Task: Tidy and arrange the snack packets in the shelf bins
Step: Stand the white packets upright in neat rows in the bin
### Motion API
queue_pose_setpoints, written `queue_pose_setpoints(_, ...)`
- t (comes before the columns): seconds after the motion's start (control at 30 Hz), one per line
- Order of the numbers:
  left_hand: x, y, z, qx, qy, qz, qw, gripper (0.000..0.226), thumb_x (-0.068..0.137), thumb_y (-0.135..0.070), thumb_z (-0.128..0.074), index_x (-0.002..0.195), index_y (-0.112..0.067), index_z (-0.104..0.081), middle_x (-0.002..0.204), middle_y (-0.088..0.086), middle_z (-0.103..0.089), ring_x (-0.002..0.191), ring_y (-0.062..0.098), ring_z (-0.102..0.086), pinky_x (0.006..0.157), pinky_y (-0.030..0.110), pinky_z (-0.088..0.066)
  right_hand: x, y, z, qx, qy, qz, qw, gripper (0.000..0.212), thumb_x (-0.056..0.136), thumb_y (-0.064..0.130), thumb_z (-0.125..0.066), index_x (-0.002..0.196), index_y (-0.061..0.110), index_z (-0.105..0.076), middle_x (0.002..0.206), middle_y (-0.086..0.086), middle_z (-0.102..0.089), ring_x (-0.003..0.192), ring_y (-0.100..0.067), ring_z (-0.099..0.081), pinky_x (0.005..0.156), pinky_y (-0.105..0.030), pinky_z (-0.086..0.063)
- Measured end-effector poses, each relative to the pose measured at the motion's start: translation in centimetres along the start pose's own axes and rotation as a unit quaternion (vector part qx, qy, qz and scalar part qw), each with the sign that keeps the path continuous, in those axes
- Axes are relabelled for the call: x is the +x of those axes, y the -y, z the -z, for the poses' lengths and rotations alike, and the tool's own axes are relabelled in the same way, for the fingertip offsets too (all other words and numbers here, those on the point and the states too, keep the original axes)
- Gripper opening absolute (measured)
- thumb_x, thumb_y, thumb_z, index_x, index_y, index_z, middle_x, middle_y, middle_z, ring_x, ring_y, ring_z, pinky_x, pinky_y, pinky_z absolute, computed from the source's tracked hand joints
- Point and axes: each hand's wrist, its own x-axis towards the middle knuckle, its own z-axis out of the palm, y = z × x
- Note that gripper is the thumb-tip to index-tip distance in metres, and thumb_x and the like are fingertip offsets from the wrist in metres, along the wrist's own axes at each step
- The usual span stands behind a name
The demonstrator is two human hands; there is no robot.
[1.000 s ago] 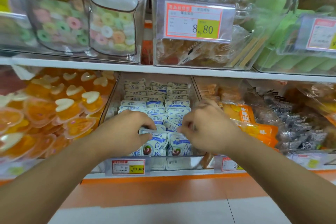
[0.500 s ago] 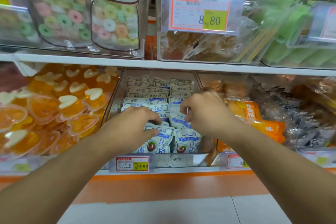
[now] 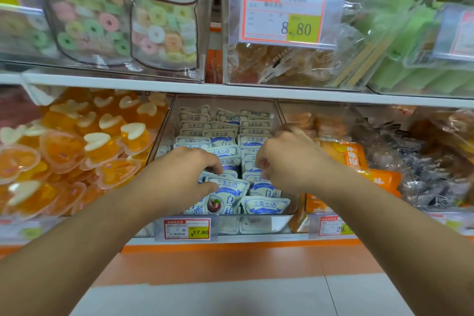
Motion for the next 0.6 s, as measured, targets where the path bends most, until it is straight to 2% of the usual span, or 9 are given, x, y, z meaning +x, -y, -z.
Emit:
queue_pose_setpoints(0.07,-0.1,0.2,0.2,0.017,0.002,-0.003,1.0,0.032,0.091,-0.051,-0.069,0.122,-0.042,-0.064,0.127,-0.023,-0.065,0.119,0.004,-0.059,0.101,0.035,-0.052,0.4,0.5,0.3,0.109,-0.016,-0.02,0.994,0.02,0.095,0.039,-0.071,0.112,0.031,-0.076,0.109,0.007,-0.077,0.112,-0.024,-0.064,0.107,-0.042,-0.047)
queue_pose_setpoints(0.17,-0.5,0.6,0.6,0.054,-0.001,-0.009,0.999,0.031,0.09,-0.054,-0.067,0.119,-0.044,-0.062,0.123,-0.022,-0.067,0.113,0.006,-0.061,0.094,0.035,-0.054,1.4,2.4,-0.2,0.214,0.002,-0.01,0.977,0.02,0.097,0.033,-0.071,0.116,0.032,-0.078,0.11,0.008,-0.078,0.11,-0.02,-0.067,0.099,-0.04,-0.055)
queue_pose_setpoints(0.27,-0.9,1.2,1.0,0.087,-0.006,-0.001,0.996,0.032,0.092,-0.054,-0.065,0.122,-0.044,-0.062,0.124,-0.021,-0.067,0.114,0.009,-0.061,0.092,0.032,-0.052,2.6,3.5,-1.7,0.237,0.005,-0.012,0.971,0.018,0.097,0.024,-0.071,0.112,0.03,-0.08,0.102,0.004,-0.078,0.101,-0.022,-0.069,0.095,-0.04,-0.058)
queue_pose_setpoints(0.37,-1.2,1.7,1.2,0.089,-0.011,0.003,0.996,0.032,0.093,-0.052,-0.065,0.123,-0.045,-0.062,0.126,-0.021,-0.067,0.114,0.009,-0.06,0.092,0.033,-0.052,3.3,3.3,-2.4,0.29,0.0,-0.033,0.957,0.011,0.095,0.02,-0.074,0.1,0.026,-0.083,0.086,0.008,-0.075,0.088,-0.015,-0.071,0.085,-0.031,-0.057)
queue_pose_setpoints(0.43,-1.2,1.8,1.3,0.092,-0.01,0.001,0.996,0.033,0.092,-0.052,-0.065,0.124,-0.045,-0.061,0.126,-0.022,-0.067,0.115,0.009,-0.059,0.093,0.034,-0.052,3.3,3.2,-2.4,0.293,0.004,-0.029,0.956,0.011,0.095,0.017,-0.075,0.094,0.024,-0.084,0.082,0.011,-0.074,0.085,-0.01,-0.07,0.081,-0.028,-0.056)
queue_pose_setpoints(0.53,-1.4,2.2,1.5,0.089,-0.007,0.006,0.996,0.035,0.092,-0.049,-0.068,0.127,-0.045,-0.061,0.126,-0.022,-0.065,0.117,0.008,-0.057,0.094,0.031,-0.051,3.2,2.6,-2.2,0.263,-0.024,-0.019,0.964,0.016,0.095,0.01,-0.072,0.091,0.022,-0.083,0.083,0.01,-0.077,0.087,-0.009,-0.071,0.084,-0.031,-0.059)
queue_pose_setpoints(0.6,-1.7,2.7,1.5,0.08,-0.017,0.01,0.997,0.035,0.091,-0.048,-0.07,0.125,-0.047,-0.062,0.118,-0.021,-0.064,0.118,0.008,-0.054,0.093,0.029,-0.05,3.2,2.3,-2.0,0.238,-0.053,-0.012,0.97,0.016,0.095,0.01,-0.072,0.092,0.022,-0.082,0.089,0.009,-0.079,0.091,-0.01,-0.072,0.089,-0.034,-0.06)
